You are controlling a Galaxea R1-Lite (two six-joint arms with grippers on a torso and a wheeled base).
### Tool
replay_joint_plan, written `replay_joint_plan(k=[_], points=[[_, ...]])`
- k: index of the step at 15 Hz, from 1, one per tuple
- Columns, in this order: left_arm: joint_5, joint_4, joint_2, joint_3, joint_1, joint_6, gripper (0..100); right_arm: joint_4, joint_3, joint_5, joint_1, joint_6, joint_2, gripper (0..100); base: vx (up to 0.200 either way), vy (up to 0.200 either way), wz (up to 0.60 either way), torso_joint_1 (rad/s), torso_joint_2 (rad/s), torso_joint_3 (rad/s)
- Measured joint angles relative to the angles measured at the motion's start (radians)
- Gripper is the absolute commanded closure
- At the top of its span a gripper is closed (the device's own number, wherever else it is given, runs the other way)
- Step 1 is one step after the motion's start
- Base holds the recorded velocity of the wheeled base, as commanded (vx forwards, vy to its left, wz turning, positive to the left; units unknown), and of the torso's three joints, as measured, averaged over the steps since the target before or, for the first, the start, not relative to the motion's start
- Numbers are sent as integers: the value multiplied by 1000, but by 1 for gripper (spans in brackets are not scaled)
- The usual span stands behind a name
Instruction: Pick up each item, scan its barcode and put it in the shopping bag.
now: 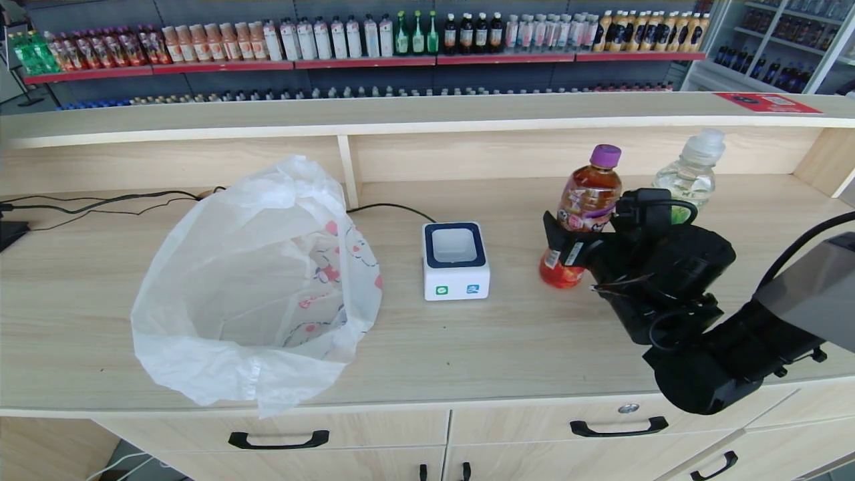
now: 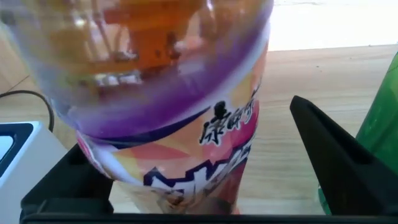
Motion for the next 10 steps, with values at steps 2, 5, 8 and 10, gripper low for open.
replay_joint_plan(k=[2,5,8,10], points=[[0,0,0,0,0,0,0,-1,-3,1,-3,2,5,100,0,0,0,0,0,0],[0,0,0,0,0,0,0,-3,-9,0,-2,6,7,100,0,0,0,0,0,0],[0,0,0,0,0,0,0,-1,-13,1,0,5,6,100,0,0,0,0,0,0],[0,0,0,0,0,0,0,0,-13,0,4,2,-1,100,0,0,0,0,0,0]])
